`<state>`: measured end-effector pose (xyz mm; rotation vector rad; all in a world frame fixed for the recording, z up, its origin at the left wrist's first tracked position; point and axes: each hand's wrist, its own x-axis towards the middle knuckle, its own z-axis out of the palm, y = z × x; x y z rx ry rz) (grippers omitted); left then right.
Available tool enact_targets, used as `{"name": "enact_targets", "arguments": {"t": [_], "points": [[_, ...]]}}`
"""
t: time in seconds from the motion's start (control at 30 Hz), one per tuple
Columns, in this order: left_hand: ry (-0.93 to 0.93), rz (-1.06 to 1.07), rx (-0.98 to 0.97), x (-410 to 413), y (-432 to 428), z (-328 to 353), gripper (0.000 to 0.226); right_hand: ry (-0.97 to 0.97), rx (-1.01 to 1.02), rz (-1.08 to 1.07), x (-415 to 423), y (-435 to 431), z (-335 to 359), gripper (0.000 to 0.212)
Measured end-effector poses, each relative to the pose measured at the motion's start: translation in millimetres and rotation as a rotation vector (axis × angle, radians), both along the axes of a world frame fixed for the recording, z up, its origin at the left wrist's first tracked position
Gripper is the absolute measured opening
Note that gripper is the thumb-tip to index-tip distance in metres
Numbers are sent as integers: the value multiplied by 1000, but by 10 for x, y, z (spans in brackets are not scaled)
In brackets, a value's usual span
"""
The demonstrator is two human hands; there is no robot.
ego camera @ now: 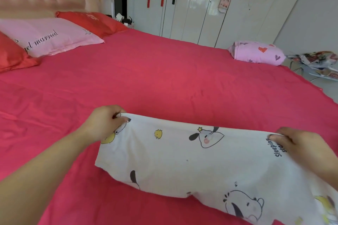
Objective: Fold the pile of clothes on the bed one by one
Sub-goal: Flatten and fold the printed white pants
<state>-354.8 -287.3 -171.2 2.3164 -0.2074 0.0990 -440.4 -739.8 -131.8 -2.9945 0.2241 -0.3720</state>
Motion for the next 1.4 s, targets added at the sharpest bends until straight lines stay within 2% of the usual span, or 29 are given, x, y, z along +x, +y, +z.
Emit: {"name": "enact_targets", "arguments": {"t": [0.1,0.17,0.23,0.3,0.33,0.4,0.5,0.57,0.63,0.77,0.87,0.97,1.1,1.27,1.4], "points": [[-62,89,11,309,-123,-186,38,14,-21,-50,442,-66,-103,35],[-64,156,33,485,-197,-339,27,24,-12,-79,701,-93,-224,42],[-30,239,34,622,-246,-494,13,62,19,-116,919,-50,-359,37],[68,304,41,687,-278,-653,37,120,60,-147,1039,20,-557,19],[104,333,66,686,-286,-729,48,142,60,-145,1052,81,-681,23],[163,375,148,623,-293,-829,65,133,62,-50,966,296,-927,35],[267,379,270,443,-256,-881,76,126,102,211,653,750,-1181,55],[353,396,252,368,-182,-894,80,209,100,273,455,999,-1225,82],[428,438,161,306,-130,-851,88,258,107,246,331,1117,-1284,108],[480,426,126,203,-126,-829,63,342,-25,175,239,1139,-1438,124],[541,412,28,222,-61,-840,61,383,-43,154,222,1154,-1460,125],[460,434,-40,337,67,-685,56,371,-40,173,195,1224,-1418,119],[308,394,98,445,227,-308,40,398,-32,207,155,1373,-1395,116],[192,402,266,536,646,-45,43,365,35,282,138,1711,-1288,99],[95,495,359,602,1094,-29,44,380,49,362,135,1994,-1257,92]]}}
